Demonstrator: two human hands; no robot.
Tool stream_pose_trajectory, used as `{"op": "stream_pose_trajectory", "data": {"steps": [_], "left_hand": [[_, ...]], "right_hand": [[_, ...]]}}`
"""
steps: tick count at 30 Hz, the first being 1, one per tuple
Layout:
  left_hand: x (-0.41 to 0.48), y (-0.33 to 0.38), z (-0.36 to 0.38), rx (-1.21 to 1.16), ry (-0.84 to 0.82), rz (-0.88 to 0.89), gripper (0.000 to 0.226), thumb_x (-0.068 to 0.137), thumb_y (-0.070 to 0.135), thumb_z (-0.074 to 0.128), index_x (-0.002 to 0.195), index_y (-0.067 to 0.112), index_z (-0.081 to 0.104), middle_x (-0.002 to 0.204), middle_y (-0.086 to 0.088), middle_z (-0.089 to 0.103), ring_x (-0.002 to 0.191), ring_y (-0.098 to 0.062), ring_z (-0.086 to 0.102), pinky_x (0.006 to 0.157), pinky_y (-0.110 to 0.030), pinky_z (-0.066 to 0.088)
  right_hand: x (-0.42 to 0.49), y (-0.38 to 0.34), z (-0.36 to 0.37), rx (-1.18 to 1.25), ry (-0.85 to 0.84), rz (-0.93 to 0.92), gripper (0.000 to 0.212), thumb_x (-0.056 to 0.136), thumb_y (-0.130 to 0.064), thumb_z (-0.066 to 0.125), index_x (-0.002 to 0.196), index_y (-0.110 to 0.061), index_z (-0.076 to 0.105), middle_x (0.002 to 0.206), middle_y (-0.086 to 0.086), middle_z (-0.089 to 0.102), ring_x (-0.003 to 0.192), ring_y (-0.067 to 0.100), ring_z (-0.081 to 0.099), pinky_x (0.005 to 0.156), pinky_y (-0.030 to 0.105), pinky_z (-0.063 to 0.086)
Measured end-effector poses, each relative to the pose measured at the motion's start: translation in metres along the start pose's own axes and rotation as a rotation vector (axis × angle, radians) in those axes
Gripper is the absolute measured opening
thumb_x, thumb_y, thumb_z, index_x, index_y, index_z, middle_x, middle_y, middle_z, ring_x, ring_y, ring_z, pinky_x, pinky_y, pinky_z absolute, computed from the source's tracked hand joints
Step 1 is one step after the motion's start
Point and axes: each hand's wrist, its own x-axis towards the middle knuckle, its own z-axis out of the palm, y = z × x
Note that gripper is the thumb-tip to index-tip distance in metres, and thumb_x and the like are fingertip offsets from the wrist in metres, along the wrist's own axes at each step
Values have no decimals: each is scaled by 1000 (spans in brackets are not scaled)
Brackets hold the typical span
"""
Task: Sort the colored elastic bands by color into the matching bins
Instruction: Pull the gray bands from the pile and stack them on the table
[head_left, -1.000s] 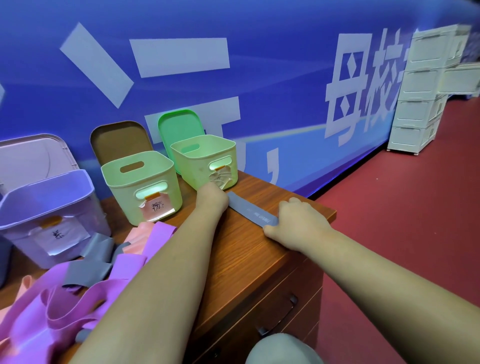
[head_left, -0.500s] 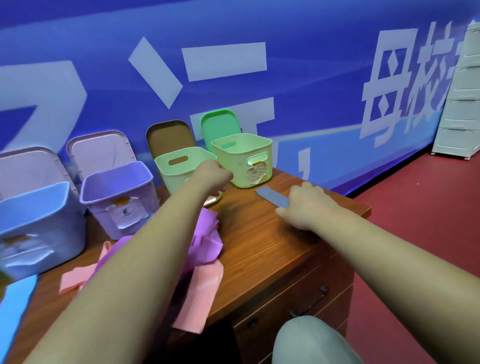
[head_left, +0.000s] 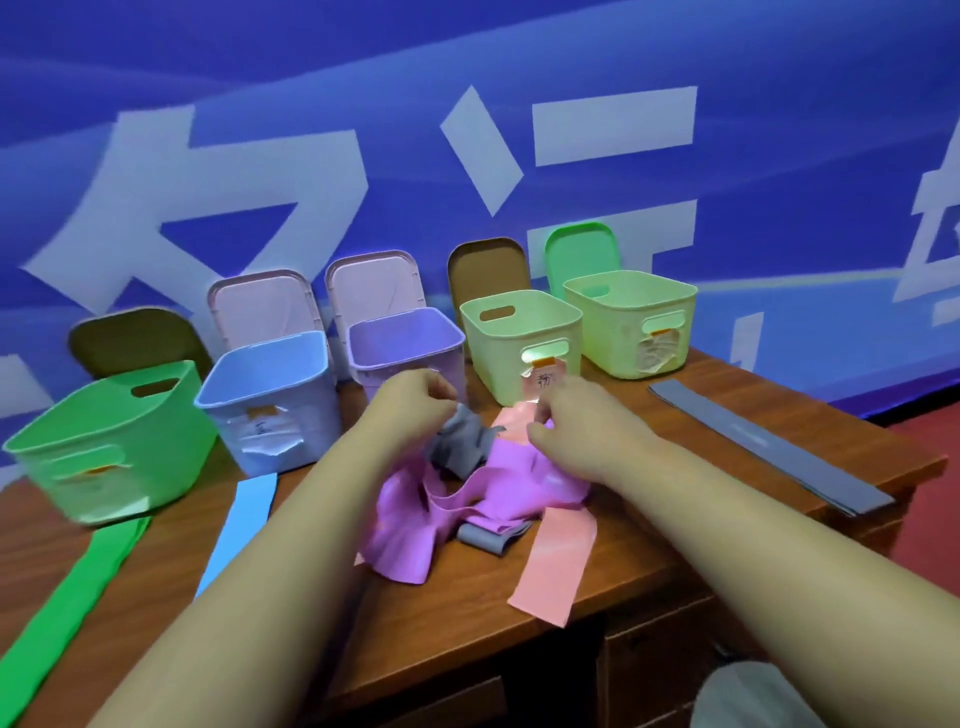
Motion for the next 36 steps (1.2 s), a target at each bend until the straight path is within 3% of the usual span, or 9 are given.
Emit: {"op": "stream_pose_trajectory", "data": {"steps": [3, 5, 9, 13, 18, 22, 26, 31, 36], "left_hand": [[-13, -18, 8, 93, -139, 58, 28, 87, 19, 73, 114, 25, 77, 115, 6, 75, 104, -13, 68, 86, -25, 50], [-17, -27, 14, 147, -177, 78, 42, 86, 19, 76, 127, 22, 73, 124, 2, 72, 110, -15, 66, 92, -26, 49], [-21, -46, 16, 104, -191, 86, 57, 81, 27, 85, 135, 23, 67, 130, 1, 66, 116, -16, 63, 98, -27, 48], [-23, -56, 21, 119, -203, 161, 74, 77, 43, 87, 144, 43, 55, 129, 0, 59, 120, -14, 58, 104, -33, 47], [-20, -52, 26, 196, -161, 186, 47, 90, 45, 76, 135, 44, 62, 113, 1, 54, 107, -19, 59, 93, -32, 47], [-18, -51, 26, 86, -26, 185, 22, 100, 36, 65, 120, 37, 74, 112, 0, 52, 108, -18, 57, 101, -33, 45], [-15, -47, 23, 93, 201, 208, 23, 101, 37, 65, 119, 39, 77, 104, 0, 53, 109, -25, 52, 98, -40, 46], [-12, -18, 1, -8, 321, 204, 21, 102, 28, 66, 119, 28, 78, 100, 5, 57, 103, -19, 60, 89, -31, 45], [-6, 13, -30, -104, 441, 181, 20, 102, 23, 63, 113, 24, 80, 111, 0, 72, 106, -19, 63, 92, -31, 47]], "right_hand": [[11, -16, 16, 45, -7, -71, 18, 91, -35, 59, 78, -25, 67, 105, 10, 64, 99, 26, 57, 84, 34, 50], [15, -24, 25, 84, -18, -99, 17, 91, -31, 58, 89, -22, 72, 105, 10, 66, 102, 28, 61, 88, 41, 54], [18, -24, 49, 113, -46, -107, 28, 92, -33, 55, 112, -22, 71, 114, 4, 66, 113, 26, 60, 98, 42, 51], [14, -11, 73, 133, -50, -71, 28, 90, -40, 51, 104, -27, 71, 110, -2, 66, 107, 25, 62, 93, 45, 52], [17, -7, 81, 161, -12, -75, 24, 95, -36, 58, 112, -28, 72, 116, -4, 68, 109, 23, 62, 95, 45, 51], [18, -4, 84, 187, -24, -65, 22, 96, -34, 58, 111, -28, 73, 117, -7, 67, 110, 20, 60, 95, 42, 50], [18, -4, 83, 233, -17, -56, 22, 97, -32, 57, 112, -28, 72, 118, -10, 67, 110, 15, 59, 96, 37, 50], [13, -5, 78, 362, 47, -57, 16, 98, -26, 62, 110, -27, 71, 115, -14, 65, 108, 7, 61, 97, 30, 49], [9, -8, 66, 429, 195, -23, 12, 95, -29, 65, 106, -31, 68, 108, -12, 58, 101, 11, 60, 93, 41, 55]]}}
